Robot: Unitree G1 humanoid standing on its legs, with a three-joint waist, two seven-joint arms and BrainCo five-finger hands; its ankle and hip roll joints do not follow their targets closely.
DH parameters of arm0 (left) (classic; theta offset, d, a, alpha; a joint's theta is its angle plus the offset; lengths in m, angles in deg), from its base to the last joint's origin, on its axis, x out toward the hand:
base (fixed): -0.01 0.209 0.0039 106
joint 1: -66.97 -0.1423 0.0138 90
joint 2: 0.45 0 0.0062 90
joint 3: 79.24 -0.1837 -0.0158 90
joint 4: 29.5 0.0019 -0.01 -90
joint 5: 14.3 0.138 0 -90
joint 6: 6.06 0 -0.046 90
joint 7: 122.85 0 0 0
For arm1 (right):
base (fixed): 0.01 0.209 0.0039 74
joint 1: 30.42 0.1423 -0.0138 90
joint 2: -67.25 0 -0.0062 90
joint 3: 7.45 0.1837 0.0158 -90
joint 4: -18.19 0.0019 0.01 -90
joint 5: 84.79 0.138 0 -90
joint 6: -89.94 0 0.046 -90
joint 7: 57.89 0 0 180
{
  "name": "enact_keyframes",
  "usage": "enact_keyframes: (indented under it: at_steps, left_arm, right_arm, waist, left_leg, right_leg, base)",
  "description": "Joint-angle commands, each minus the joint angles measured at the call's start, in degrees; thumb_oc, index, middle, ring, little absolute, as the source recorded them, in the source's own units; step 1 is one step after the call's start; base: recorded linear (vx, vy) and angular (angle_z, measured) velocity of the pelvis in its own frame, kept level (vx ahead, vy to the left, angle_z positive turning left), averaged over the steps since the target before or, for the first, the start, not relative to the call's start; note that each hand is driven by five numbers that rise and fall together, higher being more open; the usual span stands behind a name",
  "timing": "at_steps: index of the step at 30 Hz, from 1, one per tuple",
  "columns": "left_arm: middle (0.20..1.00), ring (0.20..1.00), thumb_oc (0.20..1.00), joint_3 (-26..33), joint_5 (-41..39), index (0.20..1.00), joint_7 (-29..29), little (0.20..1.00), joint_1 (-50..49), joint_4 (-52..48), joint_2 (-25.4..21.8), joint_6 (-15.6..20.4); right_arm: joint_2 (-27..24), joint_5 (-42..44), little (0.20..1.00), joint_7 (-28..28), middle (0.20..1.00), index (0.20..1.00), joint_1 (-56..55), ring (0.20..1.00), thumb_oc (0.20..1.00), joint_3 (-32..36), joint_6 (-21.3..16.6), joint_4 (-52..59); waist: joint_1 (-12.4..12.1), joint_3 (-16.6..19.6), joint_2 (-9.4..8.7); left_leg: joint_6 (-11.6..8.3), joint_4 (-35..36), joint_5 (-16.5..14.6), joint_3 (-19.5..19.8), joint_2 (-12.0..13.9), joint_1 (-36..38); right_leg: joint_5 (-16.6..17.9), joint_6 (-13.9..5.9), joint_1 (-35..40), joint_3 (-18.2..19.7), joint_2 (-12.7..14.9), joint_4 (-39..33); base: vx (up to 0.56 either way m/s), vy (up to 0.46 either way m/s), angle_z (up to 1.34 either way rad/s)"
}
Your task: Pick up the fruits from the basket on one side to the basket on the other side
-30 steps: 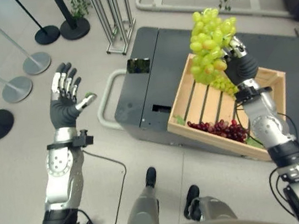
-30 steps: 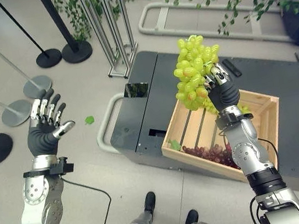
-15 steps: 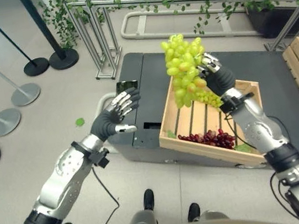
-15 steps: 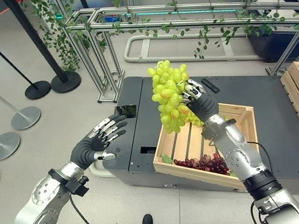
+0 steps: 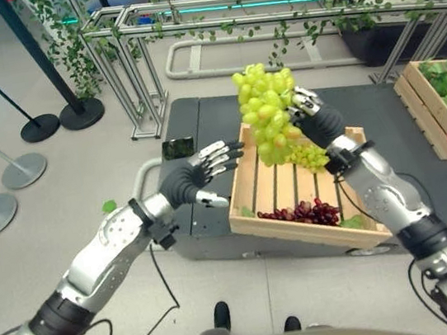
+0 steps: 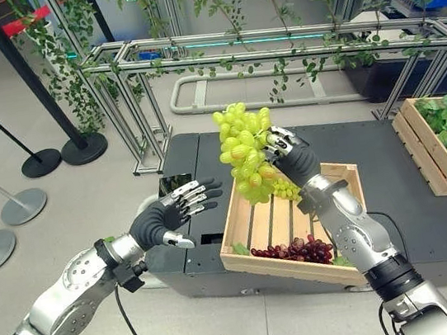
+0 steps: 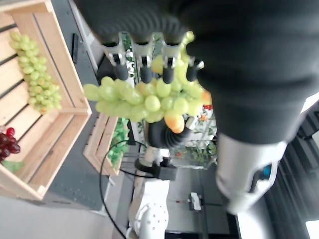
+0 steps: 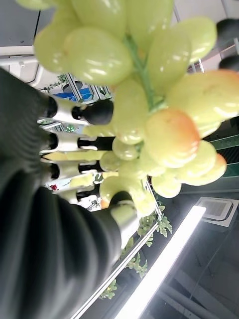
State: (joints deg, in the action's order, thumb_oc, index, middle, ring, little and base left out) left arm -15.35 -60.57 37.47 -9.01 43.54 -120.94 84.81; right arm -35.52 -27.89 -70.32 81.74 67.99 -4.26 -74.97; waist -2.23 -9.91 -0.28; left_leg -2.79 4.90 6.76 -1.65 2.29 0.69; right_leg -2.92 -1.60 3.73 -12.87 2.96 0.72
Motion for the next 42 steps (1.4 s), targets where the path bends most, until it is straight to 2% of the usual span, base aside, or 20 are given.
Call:
enact_keyframes:
  at_steps: [1,7,10,12,17,26,36,42]
  left_arm:
    - [1.000,1.000,1.000,-1.31,1.33,1.000,0.54,1.000,4.39,2.38,3.78,2.45]
    - [1.000,1.000,1.000,-0.79,7.29,1.000,3.04,1.000,6.46,7.12,9.89,4.18]
    - [1.000,1.000,1.000,0.29,11.65,1.000,4.69,1.000,7.41,8.69,11.81,5.66]
    - [1.000,1.000,1.000,1.61,16.44,1.000,6.94,1.000,7.78,10.92,14.94,7.11]
    - [1.000,1.000,1.000,2.52,19.03,1.000,7.65,1.000,6.52,10.87,17.53,7.80]
    - [1.000,1.000,1.000,4.00,20.90,1.000,7.61,1.000,4.38,8.73,17.67,8.69]
    - [1.000,1.000,1.000,9.59,19.38,1.000,5.15,1.000,-4.00,4.81,14.38,8.50]
    - [1.000,1.000,1.000,10.86,18.47,1.000,4.59,1.000,-5.88,3.73,13.76,8.37]
  right_arm:
    - [1.66,-0.80,0.200,-2.14,0.200,0.200,1.59,0.200,0.200,0.02,-2.74,7.15]
    - [3.43,-2.95,0.200,-2.62,0.200,0.200,0.44,0.200,0.200,-0.53,-2.38,9.15]
    - [4.54,-3.47,0.200,-2.74,0.200,0.200,-0.29,0.200,0.200,-0.89,-2.42,9.58]
    - [5.54,-4.37,0.200,-3.38,0.200,0.200,-0.86,0.200,0.200,-1.98,-2.00,10.66]
    - [6.58,-4.52,0.200,-4.36,0.200,0.200,-1.49,0.200,0.200,-3.50,-1.58,12.09]
    - [6.63,-5.02,0.200,-4.50,0.200,0.200,-1.64,0.200,0.200,-3.61,-2.12,13.41]
    - [3.83,-7.78,0.200,-1.77,0.200,0.200,-2.02,0.200,0.200,4.16,-4.65,12.06]
    - [2.84,-8.18,0.200,-0.38,0.200,0.200,-1.13,0.200,0.200,6.40,-5.71,11.09]
  waist:
    - [0.30,4.01,-3.32]
    - [0.90,4.51,-3.70]
    - [1.05,4.68,-3.78]
    - [1.17,4.86,-3.85]
    - [1.24,4.88,-3.85]
    - [1.14,4.99,-3.92]
    - [0.47,5.28,-3.85]
    - [0.15,5.35,-3.93]
  left_leg:
    - [-0.15,-4.55,-9.08,-1.11,-0.89,1.84]
    - [-0.06,-4.27,-9.21,-1.55,-0.83,2.33]
    - [-0.05,-4.14,-9.22,-1.47,-0.83,2.40]
    - [0.04,-4.04,-9.20,-1.44,-0.76,2.46]
    - [0.16,-4.13,-9.36,-1.48,-0.72,2.68]
    - [0.26,-4.12,-9.41,-1.27,-0.71,2.71]
    - [0.28,-4.10,-9.47,-0.46,-0.83,2.53]
    - [0.31,-3.94,-9.42,-0.09,-0.93,2.40]
  right_leg:
    - [0.23,-5.75,-0.61,0.03,3.65,-0.10]
    - [0.23,-5.74,-0.43,0.48,3.50,-0.22]
    - [0.20,-5.68,-0.31,0.41,3.47,-0.26]
    - [0.16,-5.60,-0.29,0.39,3.42,-0.31]
    - [0.13,-5.52,-0.21,0.38,3.41,-0.16]
    - [0.16,-5.47,-0.05,0.27,3.41,-0.22]
    - [0.29,-5.46,0.20,-0.35,3.51,-0.44]
    - [0.46,-5.52,0.13,-0.56,3.56,-0.54]
  base:
    - [0.00,0.000,-0.09]
    - [0.01,0.001,-0.11]
    - [0.00,0.000,0.00]
    - [0.00,0.000,0.00]
    - [0.00,0.000,0.00]
    - [0.00,0.000,0.00]
    - [0.00,0.000,0.00]
    - [0.00,0.001,0.02]
